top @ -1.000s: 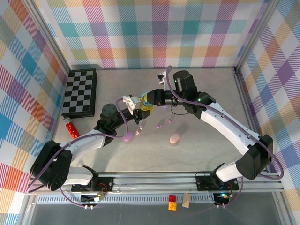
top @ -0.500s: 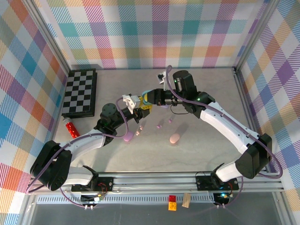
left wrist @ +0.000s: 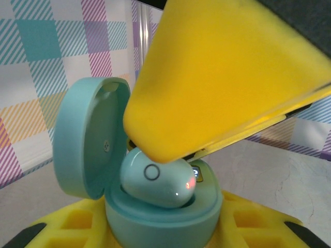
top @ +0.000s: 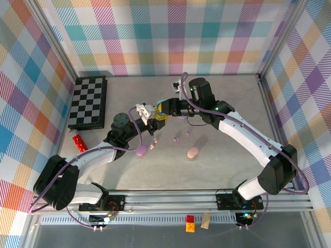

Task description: Insert the wireless bluetooth earbuds into the charging case

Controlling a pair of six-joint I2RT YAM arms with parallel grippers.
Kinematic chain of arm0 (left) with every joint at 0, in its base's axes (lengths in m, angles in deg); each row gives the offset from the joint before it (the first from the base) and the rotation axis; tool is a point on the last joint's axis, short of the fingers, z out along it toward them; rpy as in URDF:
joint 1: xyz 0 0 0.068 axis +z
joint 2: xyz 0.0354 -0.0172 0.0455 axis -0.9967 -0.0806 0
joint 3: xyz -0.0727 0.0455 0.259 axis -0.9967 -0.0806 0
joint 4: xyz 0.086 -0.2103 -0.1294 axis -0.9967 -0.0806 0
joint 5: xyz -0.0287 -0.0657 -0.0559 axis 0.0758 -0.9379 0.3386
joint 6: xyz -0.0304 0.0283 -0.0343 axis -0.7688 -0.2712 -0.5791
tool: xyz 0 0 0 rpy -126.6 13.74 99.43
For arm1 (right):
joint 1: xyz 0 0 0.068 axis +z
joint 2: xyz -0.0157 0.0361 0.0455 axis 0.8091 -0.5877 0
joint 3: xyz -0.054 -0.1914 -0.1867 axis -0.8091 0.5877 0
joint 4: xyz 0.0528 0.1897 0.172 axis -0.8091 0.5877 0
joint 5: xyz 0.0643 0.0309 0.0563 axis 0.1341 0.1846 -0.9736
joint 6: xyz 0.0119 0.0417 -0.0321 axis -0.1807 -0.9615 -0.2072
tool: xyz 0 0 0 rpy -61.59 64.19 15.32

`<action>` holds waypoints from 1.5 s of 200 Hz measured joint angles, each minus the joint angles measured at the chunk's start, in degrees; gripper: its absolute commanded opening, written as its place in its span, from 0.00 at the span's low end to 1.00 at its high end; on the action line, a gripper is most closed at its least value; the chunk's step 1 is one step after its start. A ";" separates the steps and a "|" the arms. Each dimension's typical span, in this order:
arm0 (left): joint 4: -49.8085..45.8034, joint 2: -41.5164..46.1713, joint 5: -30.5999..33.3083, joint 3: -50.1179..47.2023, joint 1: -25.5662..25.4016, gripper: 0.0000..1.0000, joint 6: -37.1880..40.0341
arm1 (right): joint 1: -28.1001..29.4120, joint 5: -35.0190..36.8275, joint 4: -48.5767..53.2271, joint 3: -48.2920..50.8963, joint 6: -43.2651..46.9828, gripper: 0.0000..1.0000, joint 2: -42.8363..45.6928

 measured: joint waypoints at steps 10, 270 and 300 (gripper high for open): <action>-0.13 0.00 0.00 0.00 0.00 0.36 0.00 | 0.00 0.11 0.02 0.00 0.00 0.26 0.00; -9.35 5.35 -6.12 2.03 -0.04 0.37 4.74 | -1.22 0.79 2.10 -5.97 4.94 0.53 -0.20; -8.48 5.29 -5.62 2.03 -0.04 0.37 3.48 | -1.29 0.94 2.05 -2.97 4.79 0.54 1.88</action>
